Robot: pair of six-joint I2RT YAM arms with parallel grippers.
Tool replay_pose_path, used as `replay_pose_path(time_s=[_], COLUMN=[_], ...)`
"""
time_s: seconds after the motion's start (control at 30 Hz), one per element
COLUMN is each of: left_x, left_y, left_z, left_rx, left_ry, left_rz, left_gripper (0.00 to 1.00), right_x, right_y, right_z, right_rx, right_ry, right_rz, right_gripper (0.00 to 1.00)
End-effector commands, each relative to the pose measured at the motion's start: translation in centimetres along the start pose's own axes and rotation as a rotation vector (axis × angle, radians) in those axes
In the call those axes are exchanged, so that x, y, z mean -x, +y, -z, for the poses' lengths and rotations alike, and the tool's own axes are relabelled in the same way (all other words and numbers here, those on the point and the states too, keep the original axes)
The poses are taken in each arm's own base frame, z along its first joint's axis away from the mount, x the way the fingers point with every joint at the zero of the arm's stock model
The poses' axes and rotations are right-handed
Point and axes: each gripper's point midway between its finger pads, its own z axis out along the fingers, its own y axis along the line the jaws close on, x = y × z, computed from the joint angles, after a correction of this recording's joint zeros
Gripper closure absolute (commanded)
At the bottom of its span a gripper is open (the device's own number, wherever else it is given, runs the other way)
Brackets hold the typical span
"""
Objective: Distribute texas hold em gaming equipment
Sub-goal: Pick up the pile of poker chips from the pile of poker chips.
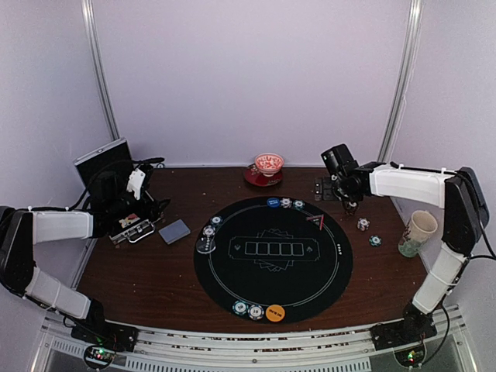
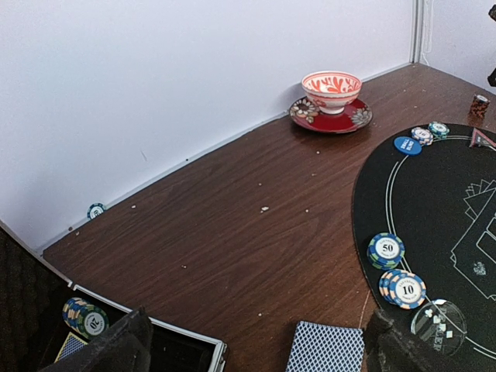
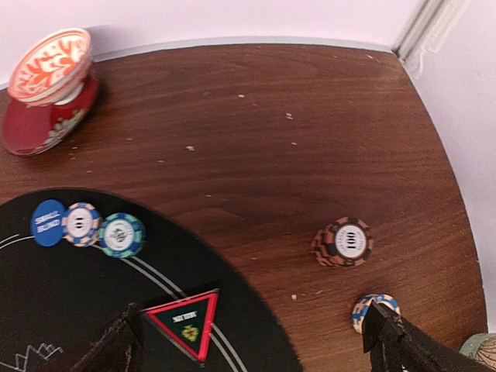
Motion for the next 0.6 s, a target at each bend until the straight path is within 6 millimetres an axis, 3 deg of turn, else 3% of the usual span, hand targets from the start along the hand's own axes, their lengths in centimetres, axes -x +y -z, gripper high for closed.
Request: replay_pose_path(time_s=[0.0,0.27,0.4,0.57], left_x=[1.7,1.6,1.5,1.5], left_y=[0.7,0.7,0.7,0.7], left_z=[-0.3,-0.3,-0.4,-0.4], left_rx=[0.015,0.016,0.015,0.014], left_ry=[-0.047,-0.045,-0.043,-0.043], left_rz=[-0.024,-0.026,-0.025,-0.025], left_gripper=[0.02,0.02,0.02,0.02], right_x=[0.6,0.8,-0.1,-0.8], right_y=[-3.7,-6.3,-7.6,-8.8], right_z=[-1.6,-5.1,-7.2,-8.4], right_rx=[-0.101,-0.203,-0.218,-0.231], right_ry=[-0.026,-0.018,0.011,0.023], right_rz=[-0.099,-0.189,-0.22,-0.247], right_gripper=[0.0,0.01,0.03,0.04])
